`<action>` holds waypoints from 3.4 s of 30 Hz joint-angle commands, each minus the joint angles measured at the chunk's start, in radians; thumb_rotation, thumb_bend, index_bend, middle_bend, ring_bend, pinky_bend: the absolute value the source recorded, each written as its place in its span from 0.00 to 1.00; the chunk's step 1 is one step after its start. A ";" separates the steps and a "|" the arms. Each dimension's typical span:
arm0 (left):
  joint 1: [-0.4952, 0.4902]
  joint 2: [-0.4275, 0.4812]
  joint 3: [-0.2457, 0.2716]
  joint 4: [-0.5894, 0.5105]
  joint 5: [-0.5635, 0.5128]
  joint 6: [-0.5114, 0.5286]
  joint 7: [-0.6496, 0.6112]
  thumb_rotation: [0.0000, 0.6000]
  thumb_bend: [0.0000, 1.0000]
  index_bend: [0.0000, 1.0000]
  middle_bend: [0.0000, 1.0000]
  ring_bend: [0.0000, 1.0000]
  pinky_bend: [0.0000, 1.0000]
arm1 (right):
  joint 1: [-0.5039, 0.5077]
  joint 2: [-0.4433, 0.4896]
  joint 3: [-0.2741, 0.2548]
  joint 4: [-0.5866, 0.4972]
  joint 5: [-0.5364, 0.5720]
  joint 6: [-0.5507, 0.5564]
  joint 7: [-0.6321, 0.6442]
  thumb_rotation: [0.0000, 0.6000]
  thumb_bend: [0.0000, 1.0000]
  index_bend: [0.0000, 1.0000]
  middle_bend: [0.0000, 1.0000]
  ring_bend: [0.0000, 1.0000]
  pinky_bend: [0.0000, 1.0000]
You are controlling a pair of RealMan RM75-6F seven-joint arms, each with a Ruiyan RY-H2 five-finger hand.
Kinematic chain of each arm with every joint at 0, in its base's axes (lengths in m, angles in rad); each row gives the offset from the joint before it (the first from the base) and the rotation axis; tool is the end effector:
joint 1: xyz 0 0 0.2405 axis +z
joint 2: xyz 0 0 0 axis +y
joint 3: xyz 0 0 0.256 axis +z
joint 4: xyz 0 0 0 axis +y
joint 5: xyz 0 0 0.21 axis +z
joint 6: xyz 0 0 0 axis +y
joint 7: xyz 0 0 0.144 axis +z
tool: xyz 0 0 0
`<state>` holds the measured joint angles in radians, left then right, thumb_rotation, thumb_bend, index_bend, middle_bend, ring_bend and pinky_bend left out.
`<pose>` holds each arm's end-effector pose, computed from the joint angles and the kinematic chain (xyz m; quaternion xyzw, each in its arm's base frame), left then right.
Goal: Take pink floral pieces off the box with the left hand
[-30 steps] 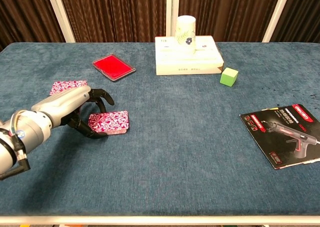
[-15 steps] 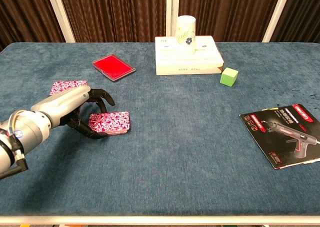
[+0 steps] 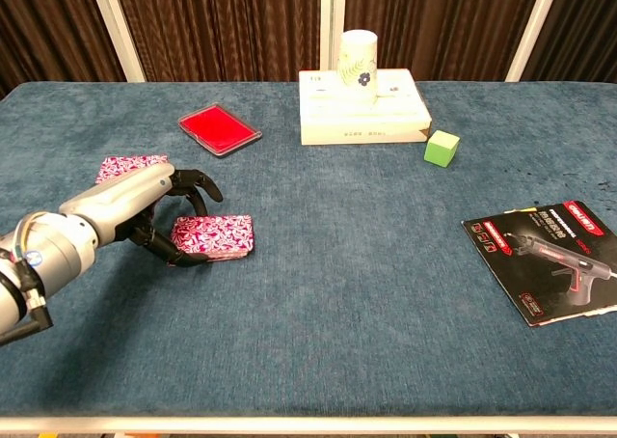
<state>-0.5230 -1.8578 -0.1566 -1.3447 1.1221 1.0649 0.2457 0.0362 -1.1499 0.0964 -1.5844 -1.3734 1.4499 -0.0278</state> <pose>-0.1740 0.2766 -0.0945 -0.6455 -0.5249 -0.3882 0.3964 -0.3375 -0.1738 0.1607 0.5448 -0.4207 0.3506 0.6351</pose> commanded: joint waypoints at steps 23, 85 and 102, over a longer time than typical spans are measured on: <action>0.005 -0.006 0.004 0.013 0.006 -0.008 -0.020 1.00 0.25 0.27 0.44 0.17 0.16 | -0.001 -0.002 0.000 0.007 0.001 -0.001 0.008 1.00 0.14 0.00 0.00 0.00 0.00; 0.021 0.014 -0.013 0.018 0.081 0.024 -0.143 1.00 0.25 0.34 0.46 0.20 0.16 | 0.000 0.004 -0.003 0.006 0.004 -0.015 0.026 1.00 0.14 0.00 0.00 0.00 0.00; 0.129 0.169 0.029 -0.009 0.145 0.133 -0.277 1.00 0.24 0.34 0.46 0.20 0.16 | 0.014 0.007 -0.002 -0.028 0.015 -0.034 -0.018 1.00 0.14 0.00 0.00 0.00 0.00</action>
<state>-0.4031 -1.6978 -0.1360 -1.3572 1.2606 1.1904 -0.0216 0.0500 -1.1425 0.0951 -1.6114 -1.3582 1.4158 -0.0449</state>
